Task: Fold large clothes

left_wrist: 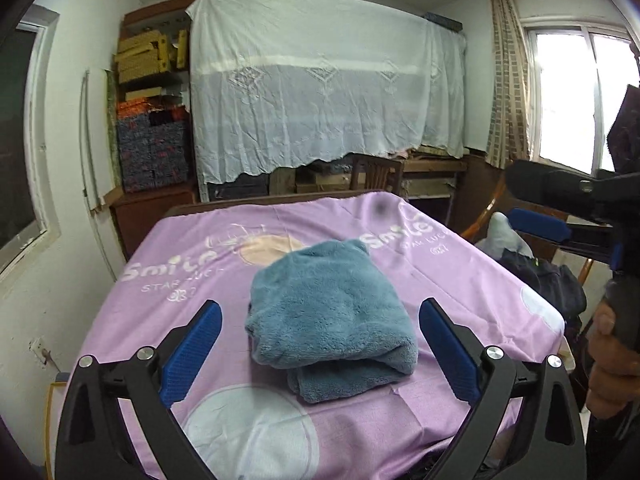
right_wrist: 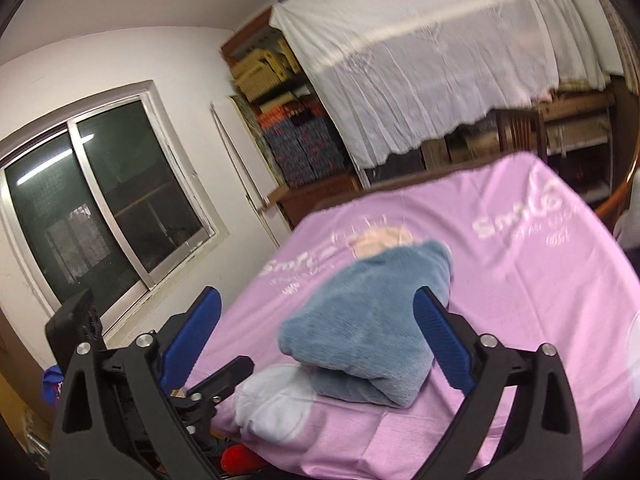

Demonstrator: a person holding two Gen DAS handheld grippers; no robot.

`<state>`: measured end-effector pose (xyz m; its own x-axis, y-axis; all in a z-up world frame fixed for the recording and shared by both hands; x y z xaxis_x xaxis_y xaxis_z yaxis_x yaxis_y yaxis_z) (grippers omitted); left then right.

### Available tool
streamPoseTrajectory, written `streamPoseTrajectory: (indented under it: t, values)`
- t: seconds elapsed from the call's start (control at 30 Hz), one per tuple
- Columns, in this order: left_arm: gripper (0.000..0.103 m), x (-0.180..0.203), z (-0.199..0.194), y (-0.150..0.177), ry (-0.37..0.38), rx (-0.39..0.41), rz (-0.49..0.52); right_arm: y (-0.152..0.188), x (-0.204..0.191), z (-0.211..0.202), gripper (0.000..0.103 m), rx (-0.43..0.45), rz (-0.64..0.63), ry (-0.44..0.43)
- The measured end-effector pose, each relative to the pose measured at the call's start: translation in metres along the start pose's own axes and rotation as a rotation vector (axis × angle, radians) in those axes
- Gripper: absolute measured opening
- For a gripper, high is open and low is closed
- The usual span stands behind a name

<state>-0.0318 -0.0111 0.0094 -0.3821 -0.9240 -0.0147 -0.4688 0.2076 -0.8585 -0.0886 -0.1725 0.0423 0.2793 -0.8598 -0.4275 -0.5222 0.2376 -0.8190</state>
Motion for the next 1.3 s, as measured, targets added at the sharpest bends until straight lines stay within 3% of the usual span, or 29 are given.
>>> streamPoseTrajectory:
  t: [0.27, 0.4, 0.57, 0.73, 1.3]
  values:
    - [0.099, -0.008, -0.007, 0.001, -0.065, 0.007, -0.038, 0.012, -0.013, -0.016, 0.098, 0.057, -0.080, 0.141]
    - [0.099, -0.015, 0.010, 0.007, -0.106, -0.041, -0.058, 0.022, 0.001, -0.001, 0.098, 0.038, -0.059, 0.199]
    - [0.099, -0.021, 0.028, 0.014, -0.106, -0.099, -0.076, 0.040, 0.022, 0.030, 0.098, -0.019, -0.053, 0.297]
    - [0.099, -0.020, 0.034, 0.021, -0.108, -0.126, -0.079, 0.053, 0.031, 0.054, 0.098, -0.093, -0.038, 0.285]
    - [0.099, -0.013, 0.028, 0.027, -0.118, -0.127, -0.062, 0.065, 0.020, 0.056, 0.098, -0.109, -0.071, 0.263]
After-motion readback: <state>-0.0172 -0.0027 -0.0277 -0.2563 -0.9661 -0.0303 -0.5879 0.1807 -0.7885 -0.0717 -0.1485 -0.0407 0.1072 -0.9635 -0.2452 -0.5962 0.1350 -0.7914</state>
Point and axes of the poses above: each gripper's, at about its wrist camera, not at the fingertips, and z roughly the way its jaws point, x to its right, y to its underside, the point moved 4 cm from there along z, roughly the way its jaws point, and after that the axes turned 6 degrees about -x, right-handed, at the moved point
